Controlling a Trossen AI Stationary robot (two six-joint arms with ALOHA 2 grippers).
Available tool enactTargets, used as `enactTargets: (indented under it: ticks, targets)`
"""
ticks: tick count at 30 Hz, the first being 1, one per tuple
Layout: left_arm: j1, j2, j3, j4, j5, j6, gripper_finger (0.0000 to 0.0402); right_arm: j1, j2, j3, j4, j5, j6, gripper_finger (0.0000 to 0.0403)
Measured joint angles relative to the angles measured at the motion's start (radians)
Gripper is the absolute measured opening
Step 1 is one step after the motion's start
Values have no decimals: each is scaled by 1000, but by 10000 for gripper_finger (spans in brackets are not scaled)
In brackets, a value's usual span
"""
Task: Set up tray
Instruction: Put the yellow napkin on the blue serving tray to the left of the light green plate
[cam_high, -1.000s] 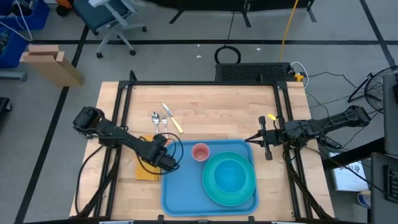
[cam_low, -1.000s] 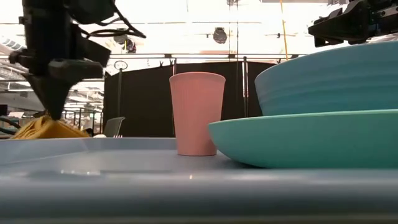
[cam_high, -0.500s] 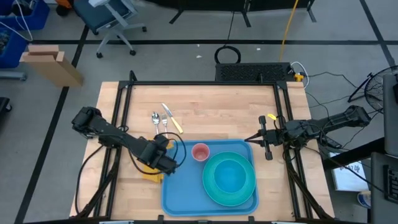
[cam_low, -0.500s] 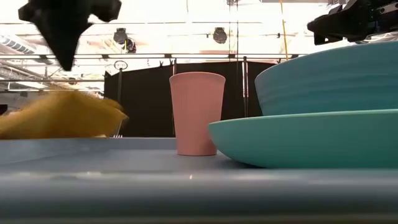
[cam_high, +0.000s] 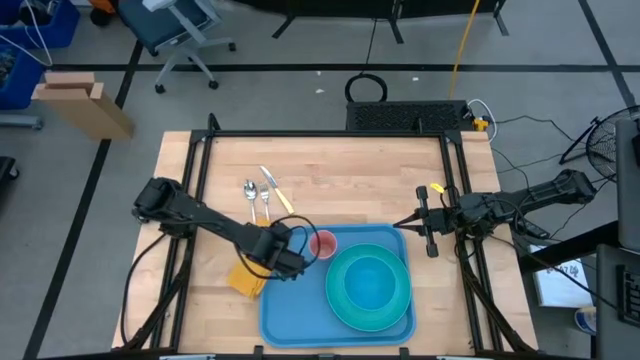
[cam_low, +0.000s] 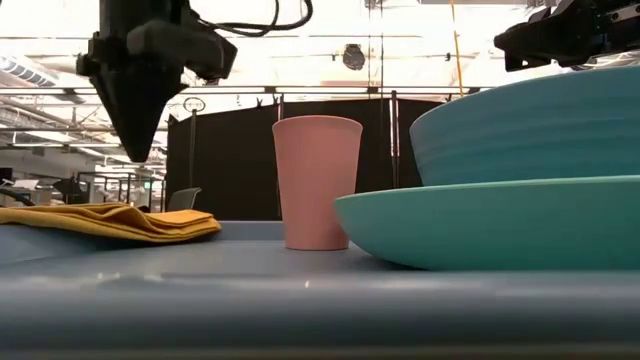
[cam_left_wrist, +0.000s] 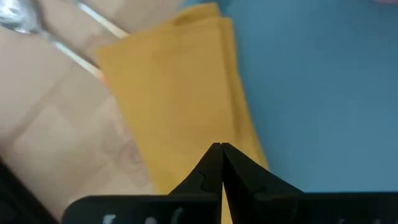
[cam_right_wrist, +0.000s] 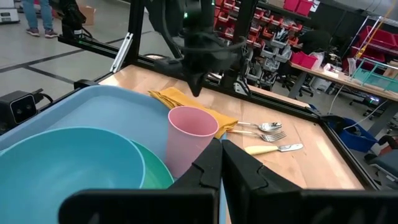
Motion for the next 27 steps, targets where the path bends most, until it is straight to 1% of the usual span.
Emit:
enactTargets:
  ticks: [2, 4, 8, 11, 14, 17, 20, 22, 27]
  targets:
    - [-2, 2, 0, -17, -23, -15, 28, 0, 0, 0, 0, 0, 0, 0]
    - [-5, 2, 0, -11, -21, -27, 49, 0, 0, 0, 0, 0, 0, 0]
    - [-23, 4, 0, 30, -9, -26, 106, 0, 0, 0, 0, 0, 0, 0]
    - [-37, 13, 0, 81, -3, 13, 156, 0, 0, 0, 1, 0, 1, 0]
    - [-53, 11, 0, 135, -17, 30, 203, 0, 0, 0, 0, 0, 6, 0]
    - [-68, 11, 0, 178, -41, 83, 237, 0, 0, 0, -1, 0, 7, 0]
    - [-85, 21, 0, 176, -86, 146, 256, 0, 0, 0, -1, 0, 2, 0]
    - [-96, 41, 0, 174, -97, 197, 262, 0, 0, 0, 0, 0, -1, 0]
    - [-93, 107, 0, 155, -40, 235, 264, 0, 0, 0, 12, 1, -15, 0]
